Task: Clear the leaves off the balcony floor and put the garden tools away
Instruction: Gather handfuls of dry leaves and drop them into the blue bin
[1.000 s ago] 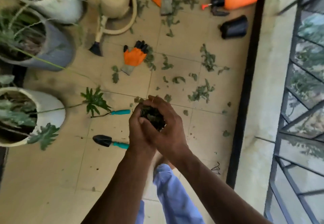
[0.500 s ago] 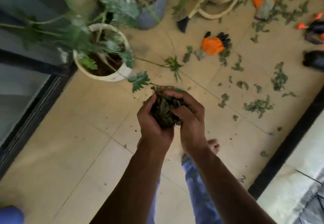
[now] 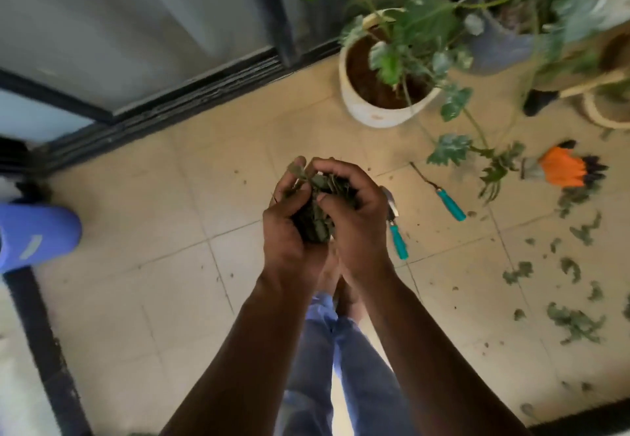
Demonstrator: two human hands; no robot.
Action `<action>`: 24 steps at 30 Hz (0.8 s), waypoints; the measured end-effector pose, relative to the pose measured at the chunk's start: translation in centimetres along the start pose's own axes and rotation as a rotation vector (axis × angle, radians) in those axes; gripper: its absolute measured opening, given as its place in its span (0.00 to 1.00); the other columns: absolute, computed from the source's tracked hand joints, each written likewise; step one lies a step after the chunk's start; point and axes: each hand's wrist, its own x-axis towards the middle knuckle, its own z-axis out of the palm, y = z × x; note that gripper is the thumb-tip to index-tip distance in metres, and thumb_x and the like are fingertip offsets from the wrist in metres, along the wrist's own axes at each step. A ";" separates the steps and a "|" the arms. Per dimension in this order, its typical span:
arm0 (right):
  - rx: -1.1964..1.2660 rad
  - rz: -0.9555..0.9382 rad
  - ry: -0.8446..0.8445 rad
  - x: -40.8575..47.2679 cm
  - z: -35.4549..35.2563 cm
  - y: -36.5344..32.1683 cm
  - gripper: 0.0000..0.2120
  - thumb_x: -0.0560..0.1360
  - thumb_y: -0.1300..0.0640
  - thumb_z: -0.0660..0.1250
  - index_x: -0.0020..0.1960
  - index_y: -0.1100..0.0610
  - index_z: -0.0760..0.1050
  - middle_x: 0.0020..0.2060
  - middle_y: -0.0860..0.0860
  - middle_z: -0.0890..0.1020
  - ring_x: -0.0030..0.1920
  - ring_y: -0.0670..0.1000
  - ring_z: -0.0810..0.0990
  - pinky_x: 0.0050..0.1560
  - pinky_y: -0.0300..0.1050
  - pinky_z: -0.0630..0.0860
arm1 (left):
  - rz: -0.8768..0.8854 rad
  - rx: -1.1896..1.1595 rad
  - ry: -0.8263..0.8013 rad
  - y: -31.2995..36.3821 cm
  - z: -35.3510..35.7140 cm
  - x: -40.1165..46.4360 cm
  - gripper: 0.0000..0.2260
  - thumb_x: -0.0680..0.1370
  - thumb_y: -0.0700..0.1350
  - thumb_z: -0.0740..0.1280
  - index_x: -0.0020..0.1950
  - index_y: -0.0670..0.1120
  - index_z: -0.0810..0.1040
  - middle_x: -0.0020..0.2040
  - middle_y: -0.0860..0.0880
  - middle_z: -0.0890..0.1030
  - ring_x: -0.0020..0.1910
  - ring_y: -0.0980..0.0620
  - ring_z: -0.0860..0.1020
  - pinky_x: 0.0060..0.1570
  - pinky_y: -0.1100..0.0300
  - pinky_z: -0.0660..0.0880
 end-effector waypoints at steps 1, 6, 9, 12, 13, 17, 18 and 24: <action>-0.013 0.015 -0.030 -0.4 1.1 0.3 0.21 0.71 0.75 0.62 0.57 0.60 0.83 0.53 0.51 0.86 0.58 0.51 0.83 0.61 0.50 0.81 | 0.009 -0.034 0.026 0.9 -1.0 -0.5 0.18 0.77 0.34 0.61 0.62 0.46 0.81 0.55 0.40 0.82 0.55 0.41 0.81 0.62 0.47 0.77; -0.010 0.083 -0.171 -2.5 7.3 1.0 0.21 0.68 0.70 0.59 0.55 0.60 0.84 0.53 0.54 0.86 0.57 0.54 0.84 0.59 0.56 0.81 | 0.107 -0.293 0.137 5.0 -5.2 -2.7 0.20 0.79 0.37 0.55 0.66 0.45 0.80 0.57 0.38 0.83 0.55 0.38 0.82 0.69 0.42 0.72; 0.012 0.137 -0.252 -4.0 11.6 1.1 0.21 0.67 0.69 0.59 0.54 0.62 0.84 0.52 0.57 0.86 0.55 0.59 0.84 0.57 0.59 0.81 | 0.178 -0.478 0.187 7.8 -7.3 -4.1 0.20 0.79 0.41 0.56 0.65 0.43 0.81 0.59 0.37 0.83 0.55 0.39 0.83 0.63 0.46 0.76; 0.097 0.210 -0.344 -5.7 16.1 1.5 0.20 0.67 0.68 0.59 0.54 0.66 0.83 0.52 0.62 0.86 0.55 0.63 0.84 0.56 0.57 0.82 | 0.275 -0.670 0.178 10.9 -9.6 -5.1 0.18 0.80 0.45 0.60 0.65 0.42 0.81 0.63 0.40 0.82 0.64 0.39 0.80 0.66 0.48 0.75; 0.136 0.245 -0.370 -6.3 17.7 1.8 0.20 0.66 0.68 0.59 0.54 0.67 0.82 0.52 0.63 0.85 0.55 0.64 0.84 0.56 0.57 0.81 | 0.313 -0.726 0.171 12.1 -10.6 -5.3 0.18 0.80 0.47 0.61 0.66 0.42 0.80 0.64 0.40 0.81 0.68 0.39 0.78 0.70 0.47 0.73; 0.191 0.387 -0.451 -9.2 23.8 3.5 0.22 0.65 0.66 0.60 0.57 0.69 0.80 0.55 0.68 0.83 0.55 0.62 0.83 0.57 0.56 0.80 | 0.424 -0.817 0.202 17.2 -15.5 -5.4 0.22 0.82 0.53 0.61 0.70 0.41 0.78 0.68 0.39 0.80 0.70 0.39 0.76 0.73 0.44 0.69; 0.203 0.425 -0.473 -9.9 25.5 4.1 0.23 0.65 0.65 0.60 0.57 0.69 0.80 0.57 0.68 0.82 0.56 0.62 0.83 0.60 0.57 0.79 | 0.448 -0.827 0.216 18.5 -17.0 -5.4 0.24 0.82 0.54 0.61 0.71 0.41 0.77 0.68 0.39 0.79 0.71 0.39 0.75 0.73 0.43 0.69; 0.256 0.656 -0.559 -13.9 37.6 9.1 0.19 0.70 0.63 0.62 0.59 0.65 0.79 0.57 0.66 0.81 0.60 0.65 0.80 0.72 0.63 0.71 | 0.569 -0.934 0.262 26.7 -28.1 -5.0 0.25 0.81 0.54 0.62 0.71 0.39 0.77 0.72 0.37 0.75 0.70 0.36 0.76 0.72 0.38 0.68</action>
